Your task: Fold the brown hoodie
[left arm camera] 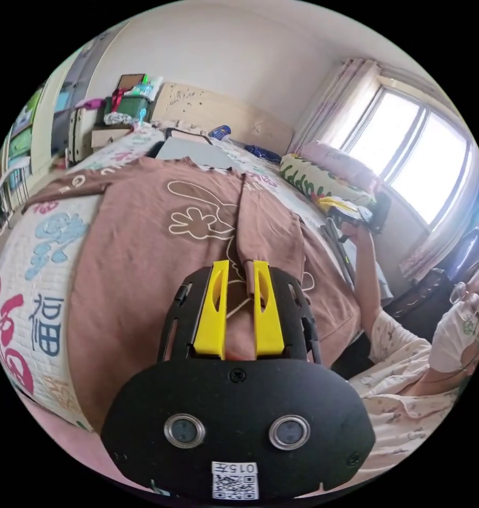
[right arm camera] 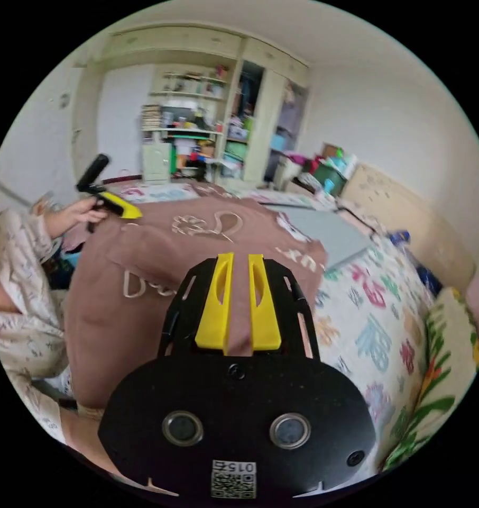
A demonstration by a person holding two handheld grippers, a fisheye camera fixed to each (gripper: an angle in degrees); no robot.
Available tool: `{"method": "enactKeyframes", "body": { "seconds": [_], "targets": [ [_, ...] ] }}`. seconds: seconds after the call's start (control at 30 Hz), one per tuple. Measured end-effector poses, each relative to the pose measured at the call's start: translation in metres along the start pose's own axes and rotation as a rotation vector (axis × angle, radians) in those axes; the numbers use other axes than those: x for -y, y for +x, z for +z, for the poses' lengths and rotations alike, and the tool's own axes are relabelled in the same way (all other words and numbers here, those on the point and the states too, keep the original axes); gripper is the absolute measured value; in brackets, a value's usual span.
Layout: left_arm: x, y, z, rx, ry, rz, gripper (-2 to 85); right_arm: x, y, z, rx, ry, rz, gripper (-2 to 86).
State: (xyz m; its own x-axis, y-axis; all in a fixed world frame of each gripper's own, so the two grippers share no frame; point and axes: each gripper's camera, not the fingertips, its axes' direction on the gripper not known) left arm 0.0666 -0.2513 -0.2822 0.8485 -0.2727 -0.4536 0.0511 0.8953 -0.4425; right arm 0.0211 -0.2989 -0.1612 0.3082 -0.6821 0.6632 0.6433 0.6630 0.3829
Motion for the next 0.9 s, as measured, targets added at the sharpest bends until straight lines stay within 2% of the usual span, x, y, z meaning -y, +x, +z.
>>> {"method": "enactKeyframes", "body": {
  "seconds": [0.13,0.23,0.4,0.73,0.9],
  "targets": [
    [0.03,0.005,0.04,-0.189,-0.131,-0.064,8.2,0.01,-0.095,0.028,0.146,-0.131,-0.329,9.3],
    [0.042,0.012,0.048,-0.186,-0.168,-0.091,6.8,-0.003,-0.123,0.039,0.211,-0.194,-0.405,10.6],
    [0.057,0.041,0.04,-0.093,-0.212,-0.013,4.5,-0.031,-0.134,0.059,0.238,-0.308,-0.433,12.2],
    [0.093,0.066,0.019,-0.002,-0.292,0.095,2.6,-0.078,-0.131,0.026,0.297,-0.304,-0.425,14.3],
    [0.117,0.051,-0.009,-0.05,-0.276,0.115,4.6,-0.095,-0.13,0.02,0.283,-0.321,-0.413,14.8]
  ]
}}
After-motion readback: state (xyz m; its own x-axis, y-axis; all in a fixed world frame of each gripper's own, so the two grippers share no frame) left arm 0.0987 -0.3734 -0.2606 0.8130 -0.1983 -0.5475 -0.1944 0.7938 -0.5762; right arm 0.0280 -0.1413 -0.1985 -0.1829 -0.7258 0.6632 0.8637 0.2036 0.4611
